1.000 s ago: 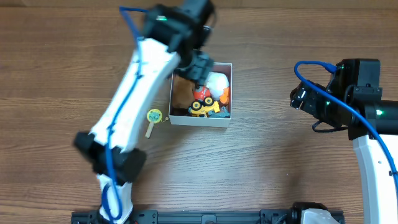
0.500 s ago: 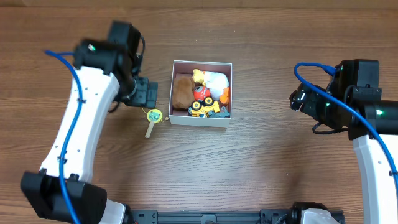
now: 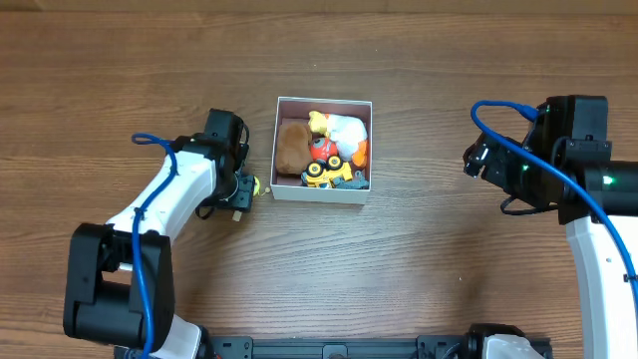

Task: Pack container
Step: 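Grasp the yellow cat-face rattle drum with left gripper, then drop the rattle drum into the box with left gripper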

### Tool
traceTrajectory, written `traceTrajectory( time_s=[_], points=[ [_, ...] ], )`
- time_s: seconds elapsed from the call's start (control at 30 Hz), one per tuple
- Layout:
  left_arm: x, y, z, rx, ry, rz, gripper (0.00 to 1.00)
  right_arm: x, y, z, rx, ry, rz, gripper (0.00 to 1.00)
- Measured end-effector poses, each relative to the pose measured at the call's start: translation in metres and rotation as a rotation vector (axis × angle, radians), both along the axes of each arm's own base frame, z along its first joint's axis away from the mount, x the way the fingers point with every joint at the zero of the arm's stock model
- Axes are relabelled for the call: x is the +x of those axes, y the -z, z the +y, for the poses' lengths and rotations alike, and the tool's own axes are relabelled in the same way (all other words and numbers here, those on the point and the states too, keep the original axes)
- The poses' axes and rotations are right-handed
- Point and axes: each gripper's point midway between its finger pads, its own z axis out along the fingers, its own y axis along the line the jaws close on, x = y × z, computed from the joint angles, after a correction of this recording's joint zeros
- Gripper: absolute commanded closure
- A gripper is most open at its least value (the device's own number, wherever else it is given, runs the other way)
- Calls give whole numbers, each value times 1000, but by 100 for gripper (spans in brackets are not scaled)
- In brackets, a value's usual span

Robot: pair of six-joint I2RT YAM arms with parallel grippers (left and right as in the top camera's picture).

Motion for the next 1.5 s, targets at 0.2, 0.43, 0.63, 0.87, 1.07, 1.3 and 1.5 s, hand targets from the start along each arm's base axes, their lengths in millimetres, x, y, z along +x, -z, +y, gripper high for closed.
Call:
traceTrajectory(
  time_s=[0.2, 0.43, 0.63, 0.87, 1.07, 1.3, 1.5],
  points=[
    [6, 12, -3, -12, 34, -24, 48, 0, 0, 0, -1, -1, 0, 7],
    [4, 26, -5, -16, 81, 14, 67, 0, 0, 0, 0, 0, 1, 8],
    [5, 26, -6, -22, 106, 16, 96, 0, 0, 0, 0, 0, 1, 8],
    [1, -9, -7, -21, 103, 124, 96, -2, 1, 0, 0, 0, 8, 8],
    [56, -116, -28, -72, 133, -58, 95, -3, 1, 0, 0, 0, 12, 8],
    [73, -183, -116, -149, 467, -303, 90, -3, 2, 0, 0, -1, 14, 8],
    [78, -145, -179, -190, 609, -327, 39, -7, 3, 0, 1, 0, 31, 7]
  ],
)
